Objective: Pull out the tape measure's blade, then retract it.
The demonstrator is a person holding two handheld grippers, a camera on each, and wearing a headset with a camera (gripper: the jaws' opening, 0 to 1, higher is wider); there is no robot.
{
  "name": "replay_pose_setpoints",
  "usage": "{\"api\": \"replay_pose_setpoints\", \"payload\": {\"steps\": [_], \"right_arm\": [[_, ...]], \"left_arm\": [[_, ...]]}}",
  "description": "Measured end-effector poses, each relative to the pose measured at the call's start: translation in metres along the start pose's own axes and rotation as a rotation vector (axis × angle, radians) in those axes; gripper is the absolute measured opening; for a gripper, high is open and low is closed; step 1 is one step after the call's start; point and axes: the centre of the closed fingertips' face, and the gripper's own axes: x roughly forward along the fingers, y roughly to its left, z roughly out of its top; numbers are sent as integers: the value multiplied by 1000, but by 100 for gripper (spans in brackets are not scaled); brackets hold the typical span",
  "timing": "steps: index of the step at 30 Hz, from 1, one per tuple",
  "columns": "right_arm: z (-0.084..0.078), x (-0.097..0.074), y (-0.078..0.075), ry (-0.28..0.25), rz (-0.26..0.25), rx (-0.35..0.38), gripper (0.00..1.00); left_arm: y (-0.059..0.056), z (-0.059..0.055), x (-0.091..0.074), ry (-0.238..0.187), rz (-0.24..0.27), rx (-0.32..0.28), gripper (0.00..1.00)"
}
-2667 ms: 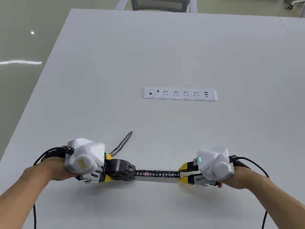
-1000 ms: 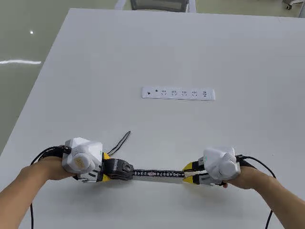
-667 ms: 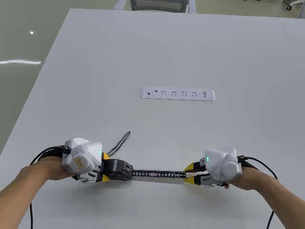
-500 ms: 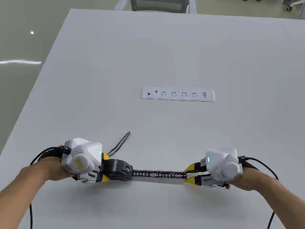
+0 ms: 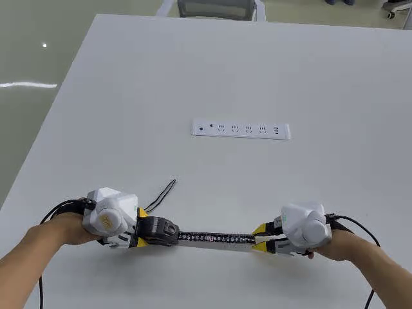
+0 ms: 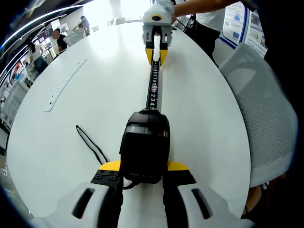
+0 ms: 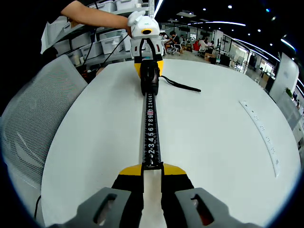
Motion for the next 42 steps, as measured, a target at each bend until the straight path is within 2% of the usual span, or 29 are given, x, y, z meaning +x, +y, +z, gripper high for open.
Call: {"api": "replay_pose_setpoints", "payload": {"steps": [42], "right_arm": [[-17,-14,-1,10,6,17,11]], "left_arm": [[0,-1,1,4,0,-4,28]]}}
